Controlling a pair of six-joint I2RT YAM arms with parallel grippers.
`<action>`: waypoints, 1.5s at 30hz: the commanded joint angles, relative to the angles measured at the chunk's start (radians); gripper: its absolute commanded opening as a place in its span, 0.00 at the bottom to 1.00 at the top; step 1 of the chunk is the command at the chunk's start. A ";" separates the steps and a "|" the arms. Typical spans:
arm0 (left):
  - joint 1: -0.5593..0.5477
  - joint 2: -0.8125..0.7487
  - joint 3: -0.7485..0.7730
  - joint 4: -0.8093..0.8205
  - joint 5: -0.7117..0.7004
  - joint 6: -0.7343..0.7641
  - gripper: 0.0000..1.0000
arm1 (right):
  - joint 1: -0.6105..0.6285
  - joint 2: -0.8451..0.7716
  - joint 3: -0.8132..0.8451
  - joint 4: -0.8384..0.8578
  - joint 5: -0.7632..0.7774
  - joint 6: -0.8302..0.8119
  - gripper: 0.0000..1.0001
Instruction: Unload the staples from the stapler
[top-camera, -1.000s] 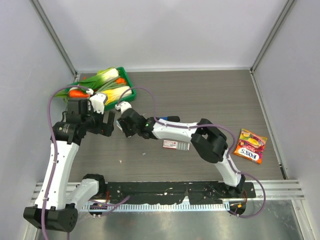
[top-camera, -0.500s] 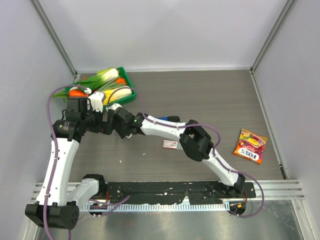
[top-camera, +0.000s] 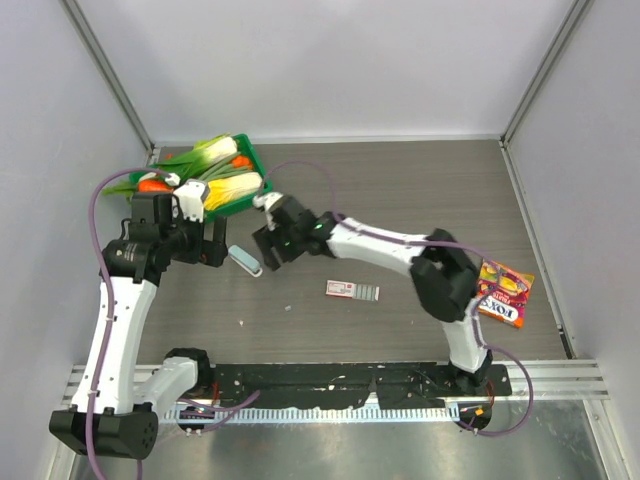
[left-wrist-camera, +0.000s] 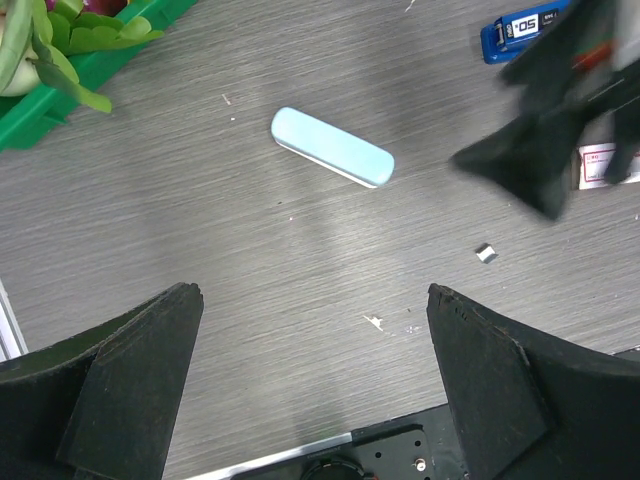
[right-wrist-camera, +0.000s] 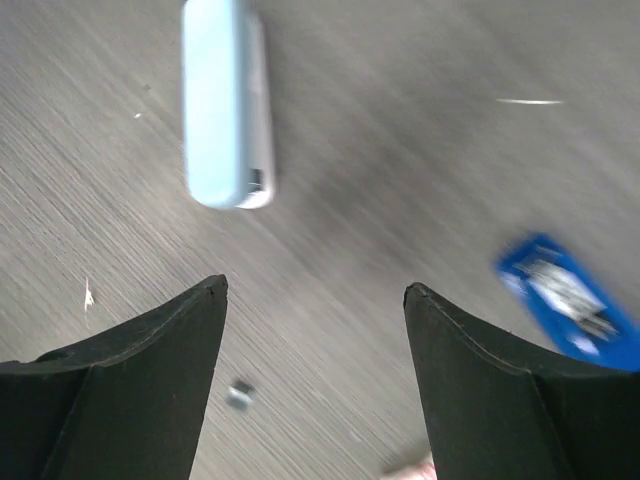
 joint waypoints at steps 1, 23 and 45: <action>0.007 -0.004 0.018 0.031 0.023 -0.011 1.00 | -0.153 -0.300 -0.127 0.096 -0.035 -0.138 0.77; 0.005 0.019 0.004 0.011 0.070 0.010 1.00 | -0.235 -0.250 -0.189 -0.182 0.137 -0.531 0.80; 0.007 0.038 -0.011 0.021 0.072 0.007 1.00 | -0.295 -0.144 -0.143 -0.186 0.040 -0.508 0.57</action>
